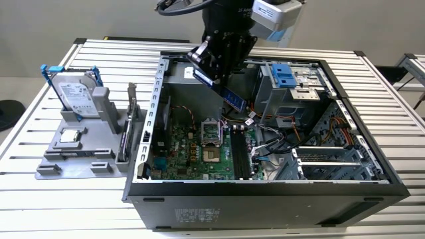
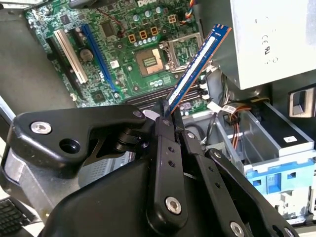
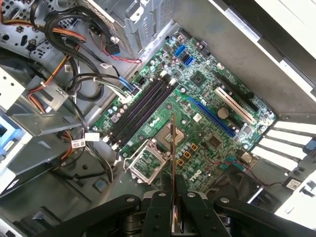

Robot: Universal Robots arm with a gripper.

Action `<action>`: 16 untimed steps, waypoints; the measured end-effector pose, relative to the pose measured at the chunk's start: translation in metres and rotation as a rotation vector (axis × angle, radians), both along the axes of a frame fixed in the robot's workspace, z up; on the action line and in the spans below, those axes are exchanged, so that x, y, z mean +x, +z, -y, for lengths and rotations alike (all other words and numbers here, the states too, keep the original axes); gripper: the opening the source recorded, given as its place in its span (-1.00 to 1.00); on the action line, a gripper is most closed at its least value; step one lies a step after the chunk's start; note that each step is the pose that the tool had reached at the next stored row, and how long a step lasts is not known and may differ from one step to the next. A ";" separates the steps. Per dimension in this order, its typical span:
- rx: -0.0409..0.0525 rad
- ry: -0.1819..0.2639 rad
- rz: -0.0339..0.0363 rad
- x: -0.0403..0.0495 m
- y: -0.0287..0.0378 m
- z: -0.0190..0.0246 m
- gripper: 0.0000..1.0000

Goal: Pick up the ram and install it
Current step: 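Insert the ram into the slot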

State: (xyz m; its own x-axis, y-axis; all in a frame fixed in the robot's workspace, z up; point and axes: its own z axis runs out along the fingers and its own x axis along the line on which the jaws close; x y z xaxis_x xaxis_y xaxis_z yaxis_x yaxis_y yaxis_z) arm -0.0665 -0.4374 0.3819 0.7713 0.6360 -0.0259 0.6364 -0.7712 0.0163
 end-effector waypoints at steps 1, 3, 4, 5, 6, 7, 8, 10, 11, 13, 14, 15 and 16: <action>0.0000 -0.006 0.0000 0.0002 0.0000 0.0000 -1.00; 0.0000 -0.018 0.0000 0.0007 0.0000 0.0000 -1.00; 0.0000 -0.024 0.0000 0.0010 0.0000 0.0000 -1.00; 0.0000 -0.030 0.0000 0.0013 0.0000 0.0000 -1.00; 0.0000 -0.035 0.0000 0.0017 0.0000 0.0000 -1.00; 0.0001 -0.040 0.0000 0.0020 0.0000 0.0000 -1.00; 0.0000 -0.046 0.0000 0.0024 0.0000 0.0000 -1.00; 0.0001 -0.057 0.0000 0.0030 0.0000 0.0000 -1.00; 0.0002 -0.062 0.0000 0.0034 0.0000 0.0000 -1.00; 0.0004 -0.072 0.0000 0.0042 0.0000 0.0000 -1.00; 0.0006 -0.077 0.0000 0.0046 0.0000 0.0000 -1.00; 0.0007 -0.081 0.0000 0.0050 0.0000 0.0000 -1.00; 0.0008 -0.086 0.0000 0.0055 0.0000 0.0000 -1.00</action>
State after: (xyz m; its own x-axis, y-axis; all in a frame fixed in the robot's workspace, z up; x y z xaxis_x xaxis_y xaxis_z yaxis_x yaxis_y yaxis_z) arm -0.0610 -0.4374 0.3819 0.8233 0.5670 -0.0254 0.5675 -0.8232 0.0157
